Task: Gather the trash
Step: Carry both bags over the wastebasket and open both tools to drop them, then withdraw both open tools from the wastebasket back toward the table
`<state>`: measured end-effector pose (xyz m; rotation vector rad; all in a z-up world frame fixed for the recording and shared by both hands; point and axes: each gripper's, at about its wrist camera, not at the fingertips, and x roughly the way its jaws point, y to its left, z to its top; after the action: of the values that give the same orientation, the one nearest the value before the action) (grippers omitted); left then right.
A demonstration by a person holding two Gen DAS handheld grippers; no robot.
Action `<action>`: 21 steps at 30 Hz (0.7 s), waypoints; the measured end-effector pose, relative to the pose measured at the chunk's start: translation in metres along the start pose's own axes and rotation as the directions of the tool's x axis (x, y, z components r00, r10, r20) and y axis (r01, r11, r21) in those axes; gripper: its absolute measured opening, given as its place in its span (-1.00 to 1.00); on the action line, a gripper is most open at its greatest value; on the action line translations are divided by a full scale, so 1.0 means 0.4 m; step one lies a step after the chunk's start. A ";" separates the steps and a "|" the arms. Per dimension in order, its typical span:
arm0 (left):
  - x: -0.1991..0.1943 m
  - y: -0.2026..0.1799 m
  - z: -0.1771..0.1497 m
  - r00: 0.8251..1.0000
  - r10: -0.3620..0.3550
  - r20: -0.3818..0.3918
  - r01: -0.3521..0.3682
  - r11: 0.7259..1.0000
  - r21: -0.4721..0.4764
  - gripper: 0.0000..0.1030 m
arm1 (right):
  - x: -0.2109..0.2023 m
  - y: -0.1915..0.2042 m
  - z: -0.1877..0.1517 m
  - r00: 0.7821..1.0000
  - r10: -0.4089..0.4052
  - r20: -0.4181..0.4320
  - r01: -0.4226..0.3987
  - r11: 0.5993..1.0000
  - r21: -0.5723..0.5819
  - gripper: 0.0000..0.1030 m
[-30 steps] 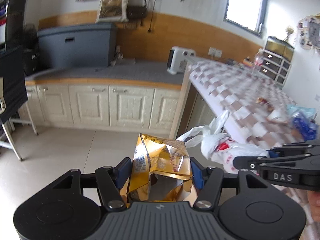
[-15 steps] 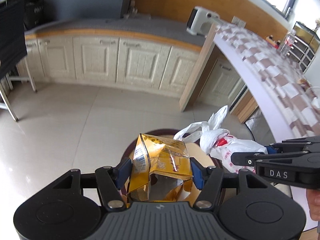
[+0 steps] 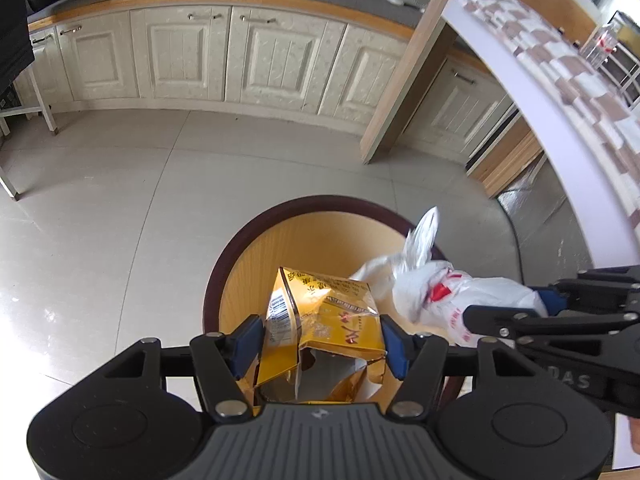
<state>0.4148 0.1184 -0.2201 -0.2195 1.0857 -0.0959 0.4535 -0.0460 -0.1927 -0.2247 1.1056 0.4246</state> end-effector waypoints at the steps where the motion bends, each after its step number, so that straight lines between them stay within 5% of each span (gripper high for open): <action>1: 0.004 0.002 0.001 1.000 0.004 -0.004 -0.004 1.000 0.000 0.22 | 0.001 -0.003 0.001 1.000 0.005 -0.001 -0.005 1.000 0.007 -0.43; 8: 0.012 -0.003 0.015 1.000 0.016 -0.009 -0.016 1.000 0.006 0.23 | -0.012 -0.021 0.017 0.998 0.039 0.048 -0.041 0.998 0.048 -0.39; 10: 0.016 -0.002 0.014 1.000 0.016 -0.023 -0.016 1.000 0.005 0.24 | -0.012 -0.020 0.018 0.997 0.046 0.056 -0.049 0.998 0.050 -0.20; 14: 0.026 -0.006 0.010 0.999 0.034 -0.040 -0.034 0.999 0.012 0.43 | -0.010 -0.011 0.014 0.999 0.041 0.032 -0.042 0.999 0.023 -0.12; 21: 0.026 -0.001 0.000 0.996 0.063 -0.058 -0.062 0.998 0.017 0.47 | -0.009 -0.016 -0.001 1.000 0.023 -0.021 -0.022 0.999 0.036 -0.09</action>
<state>0.4195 0.1162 -0.2293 -0.1697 1.1487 -0.0548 0.4547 -0.0527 -0.1899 -0.1858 1.1364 0.4229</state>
